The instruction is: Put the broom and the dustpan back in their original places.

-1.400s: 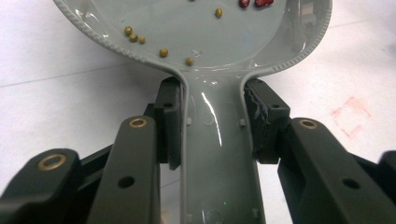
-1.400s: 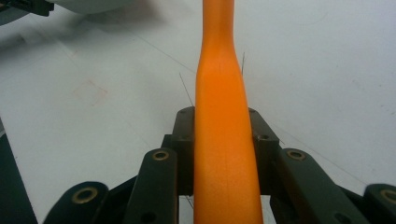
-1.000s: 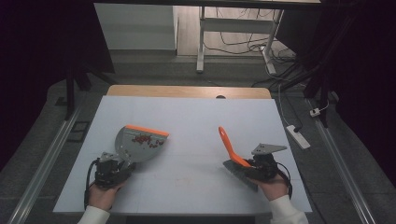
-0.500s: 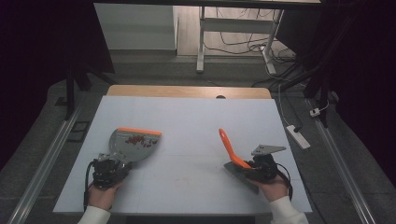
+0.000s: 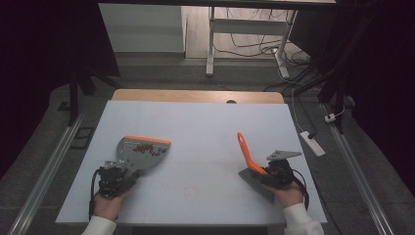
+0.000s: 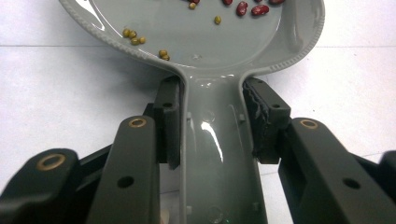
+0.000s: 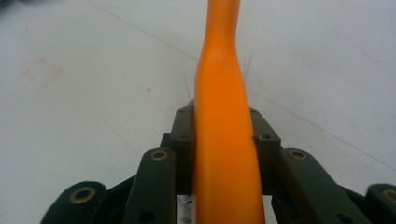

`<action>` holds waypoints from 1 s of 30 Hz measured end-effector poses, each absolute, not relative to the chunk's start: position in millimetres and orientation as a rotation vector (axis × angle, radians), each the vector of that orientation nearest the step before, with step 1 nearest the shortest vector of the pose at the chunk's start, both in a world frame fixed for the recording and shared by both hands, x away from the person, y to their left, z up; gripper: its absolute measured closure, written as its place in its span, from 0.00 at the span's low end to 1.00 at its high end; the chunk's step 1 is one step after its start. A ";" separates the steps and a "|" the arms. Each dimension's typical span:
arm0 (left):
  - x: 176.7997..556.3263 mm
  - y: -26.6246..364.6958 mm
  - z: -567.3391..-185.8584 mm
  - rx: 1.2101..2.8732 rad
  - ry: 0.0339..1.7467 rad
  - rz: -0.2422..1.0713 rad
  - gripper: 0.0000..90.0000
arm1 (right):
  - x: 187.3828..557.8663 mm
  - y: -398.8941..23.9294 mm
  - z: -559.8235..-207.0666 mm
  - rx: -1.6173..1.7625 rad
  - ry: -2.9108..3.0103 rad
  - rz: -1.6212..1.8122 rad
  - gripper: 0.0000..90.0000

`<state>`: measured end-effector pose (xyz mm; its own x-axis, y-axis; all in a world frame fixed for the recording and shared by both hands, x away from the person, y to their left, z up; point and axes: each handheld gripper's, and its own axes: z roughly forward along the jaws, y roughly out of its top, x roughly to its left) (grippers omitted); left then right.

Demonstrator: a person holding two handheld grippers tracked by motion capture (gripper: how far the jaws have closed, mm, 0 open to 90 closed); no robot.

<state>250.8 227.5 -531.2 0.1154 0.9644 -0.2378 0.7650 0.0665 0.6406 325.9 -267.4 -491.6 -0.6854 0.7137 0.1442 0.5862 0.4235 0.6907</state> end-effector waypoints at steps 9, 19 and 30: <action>251.2 226.4 -533.6 1.761 1.681 0.363 0.68 | 342.1 -278.5 -498.8 1.184 2.515 1.067 0.64; 250.4 225.5 -533.2 1.778 1.665 0.377 0.61 | 349.4 -282.0 -504.3 1.208 2.519 1.024 0.53; 243.7 226.6 -523.1 1.841 1.610 0.431 0.32 | 349.7 -283.8 -506.5 1.264 2.484 0.976 0.47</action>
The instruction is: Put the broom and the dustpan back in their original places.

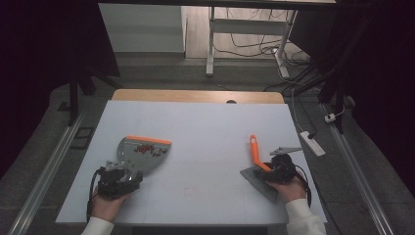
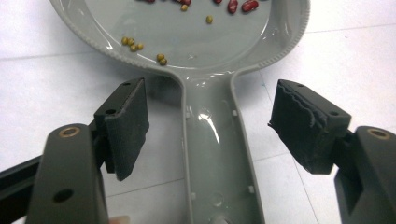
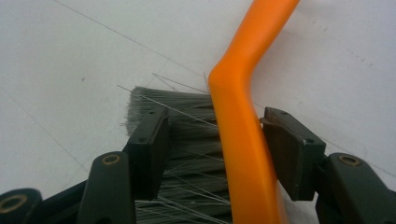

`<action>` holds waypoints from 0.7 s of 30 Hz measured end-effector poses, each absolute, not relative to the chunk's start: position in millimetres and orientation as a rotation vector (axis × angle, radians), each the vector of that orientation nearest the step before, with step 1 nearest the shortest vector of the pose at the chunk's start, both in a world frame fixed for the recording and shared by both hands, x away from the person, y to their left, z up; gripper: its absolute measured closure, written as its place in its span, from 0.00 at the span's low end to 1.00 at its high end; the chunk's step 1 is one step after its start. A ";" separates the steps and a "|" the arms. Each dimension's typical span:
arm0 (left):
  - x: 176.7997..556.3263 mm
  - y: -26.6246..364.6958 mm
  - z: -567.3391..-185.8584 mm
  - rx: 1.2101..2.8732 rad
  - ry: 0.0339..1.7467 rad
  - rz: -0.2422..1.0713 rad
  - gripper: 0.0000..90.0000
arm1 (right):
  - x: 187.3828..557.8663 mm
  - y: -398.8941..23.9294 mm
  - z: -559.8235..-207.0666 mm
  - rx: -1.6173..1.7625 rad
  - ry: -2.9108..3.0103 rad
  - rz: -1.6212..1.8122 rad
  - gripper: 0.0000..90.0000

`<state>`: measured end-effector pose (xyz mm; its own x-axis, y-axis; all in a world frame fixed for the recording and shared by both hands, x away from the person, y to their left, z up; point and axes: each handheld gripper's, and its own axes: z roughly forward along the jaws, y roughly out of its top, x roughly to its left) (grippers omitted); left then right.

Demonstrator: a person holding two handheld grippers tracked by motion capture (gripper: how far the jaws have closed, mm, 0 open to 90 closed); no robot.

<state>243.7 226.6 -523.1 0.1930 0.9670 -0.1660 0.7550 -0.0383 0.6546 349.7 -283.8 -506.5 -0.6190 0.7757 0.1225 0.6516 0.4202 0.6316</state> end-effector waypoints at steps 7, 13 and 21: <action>239.8 228.1 -517.6 1.858 1.580 0.454 0.30 | 349.1 -288.0 -503.5 1.289 2.437 1.004 0.45; 233.7 229.2 -505.1 1.849 1.506 0.433 0.30 | 340.4 -289.0 -493.5 1.242 2.403 1.057 0.48; 239.8 219.4 -502.5 1.959 1.328 0.390 0.32 | 325.4 -281.6 -486.6 1.060 2.452 1.136 0.49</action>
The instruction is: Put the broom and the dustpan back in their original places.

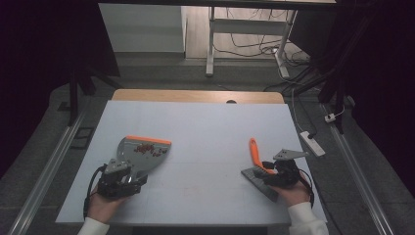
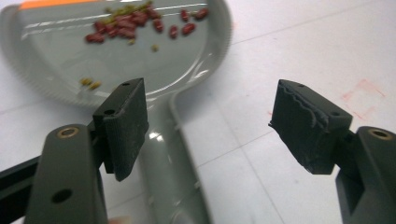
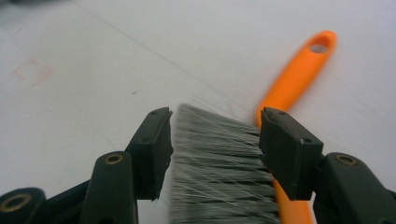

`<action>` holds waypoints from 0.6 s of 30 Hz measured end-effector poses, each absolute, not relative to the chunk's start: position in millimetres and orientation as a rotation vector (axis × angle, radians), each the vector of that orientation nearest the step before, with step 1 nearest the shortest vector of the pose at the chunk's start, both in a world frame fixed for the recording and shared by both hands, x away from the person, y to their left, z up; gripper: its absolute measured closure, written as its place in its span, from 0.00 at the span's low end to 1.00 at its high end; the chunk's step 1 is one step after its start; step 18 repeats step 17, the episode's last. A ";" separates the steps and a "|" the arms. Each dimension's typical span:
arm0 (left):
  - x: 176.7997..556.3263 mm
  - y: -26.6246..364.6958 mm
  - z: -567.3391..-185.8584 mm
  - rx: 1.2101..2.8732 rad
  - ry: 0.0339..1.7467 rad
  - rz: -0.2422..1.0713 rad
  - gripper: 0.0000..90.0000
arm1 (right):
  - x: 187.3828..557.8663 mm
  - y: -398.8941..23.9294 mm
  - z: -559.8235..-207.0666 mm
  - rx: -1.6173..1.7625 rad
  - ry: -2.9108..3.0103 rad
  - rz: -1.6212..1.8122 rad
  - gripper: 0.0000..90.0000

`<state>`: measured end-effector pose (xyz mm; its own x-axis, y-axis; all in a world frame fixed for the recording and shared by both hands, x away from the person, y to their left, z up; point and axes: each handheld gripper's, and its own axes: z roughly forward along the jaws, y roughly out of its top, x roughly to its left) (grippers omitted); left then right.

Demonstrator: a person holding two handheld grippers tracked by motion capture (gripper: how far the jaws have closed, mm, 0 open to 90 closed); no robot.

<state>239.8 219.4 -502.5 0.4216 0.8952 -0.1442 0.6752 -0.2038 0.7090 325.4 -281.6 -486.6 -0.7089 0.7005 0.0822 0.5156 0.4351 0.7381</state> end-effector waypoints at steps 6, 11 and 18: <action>250.0 211.6 -503.3 2.010 1.198 0.337 0.34 | 319.2 -267.2 -489.2 0.934 2.500 1.169 0.49; 251.9 208.1 -505.9 2.050 1.164 0.326 0.34 | 314.6 -259.7 -489.0 0.868 2.520 1.197 0.50; 249.8 207.6 -506.5 2.054 1.141 0.314 0.34 | 311.5 -257.0 -489.6 0.845 2.518 1.196 0.50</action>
